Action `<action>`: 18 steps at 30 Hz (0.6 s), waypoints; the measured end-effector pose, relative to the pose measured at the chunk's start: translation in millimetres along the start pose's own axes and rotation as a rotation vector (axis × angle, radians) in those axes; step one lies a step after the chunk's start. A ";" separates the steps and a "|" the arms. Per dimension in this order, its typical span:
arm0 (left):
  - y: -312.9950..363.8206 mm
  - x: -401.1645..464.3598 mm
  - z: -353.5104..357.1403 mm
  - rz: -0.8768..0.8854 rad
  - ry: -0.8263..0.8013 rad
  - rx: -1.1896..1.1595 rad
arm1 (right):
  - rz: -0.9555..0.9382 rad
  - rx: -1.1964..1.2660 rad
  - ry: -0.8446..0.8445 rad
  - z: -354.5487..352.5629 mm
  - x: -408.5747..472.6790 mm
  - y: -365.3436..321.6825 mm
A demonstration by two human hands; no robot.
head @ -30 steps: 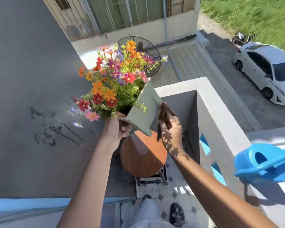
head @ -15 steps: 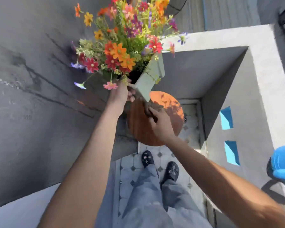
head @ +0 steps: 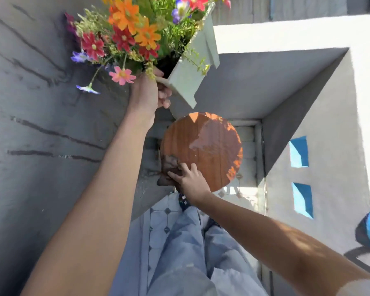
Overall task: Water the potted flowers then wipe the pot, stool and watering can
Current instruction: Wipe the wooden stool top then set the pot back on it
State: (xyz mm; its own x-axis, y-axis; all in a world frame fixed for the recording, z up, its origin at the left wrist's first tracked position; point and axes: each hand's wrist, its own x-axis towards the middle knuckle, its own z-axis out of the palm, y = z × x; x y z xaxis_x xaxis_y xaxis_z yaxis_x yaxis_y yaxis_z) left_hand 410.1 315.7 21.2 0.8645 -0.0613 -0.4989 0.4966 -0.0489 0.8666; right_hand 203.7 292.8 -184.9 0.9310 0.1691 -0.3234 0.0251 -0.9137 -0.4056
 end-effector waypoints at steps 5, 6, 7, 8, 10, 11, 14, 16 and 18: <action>-3.1 8.8 -0.8 0.004 0.014 0.011 | 0.112 -0.028 0.127 -22.9 17.8 70.7; -3.4 9.6 -1.0 0.005 0.013 0.011 | 0.184 -0.019 0.118 -28.8 20.6 94.2; -3.7 10.4 -1.1 0.007 0.009 0.011 | 0.253 0.003 0.172 -32.9 22.6 121.0; -4.2 11.5 -1.4 0.009 0.006 0.013 | 0.344 0.056 0.244 -35.5 23.7 144.2; -4.8 13.7 -2.9 0.008 0.000 0.023 | 0.542 0.142 0.257 -55.7 18.5 167.5; -5.1 14.9 -3.6 0.006 -0.004 0.027 | 0.601 0.167 0.289 -63.7 17.7 171.3; -5.4 16.0 -3.6 -0.001 -0.015 0.027 | 0.532 0.198 0.340 -75.1 17.8 159.8; -4.6 16.1 -3.0 -0.002 -0.022 0.022 | 0.497 0.159 0.315 -74.5 15.6 148.6; -3.4 15.7 -2.5 0.000 -0.031 0.022 | 0.481 0.103 0.252 -63.8 11.5 143.0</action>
State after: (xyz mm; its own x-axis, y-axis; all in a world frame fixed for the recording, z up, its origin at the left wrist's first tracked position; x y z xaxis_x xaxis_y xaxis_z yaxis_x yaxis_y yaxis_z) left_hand 422.1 317.3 10.4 0.8613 -0.0920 -0.4997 0.4949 -0.0705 0.8661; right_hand 241.2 140.6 -192.1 0.8873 -0.3635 -0.2837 -0.4486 -0.8230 -0.3484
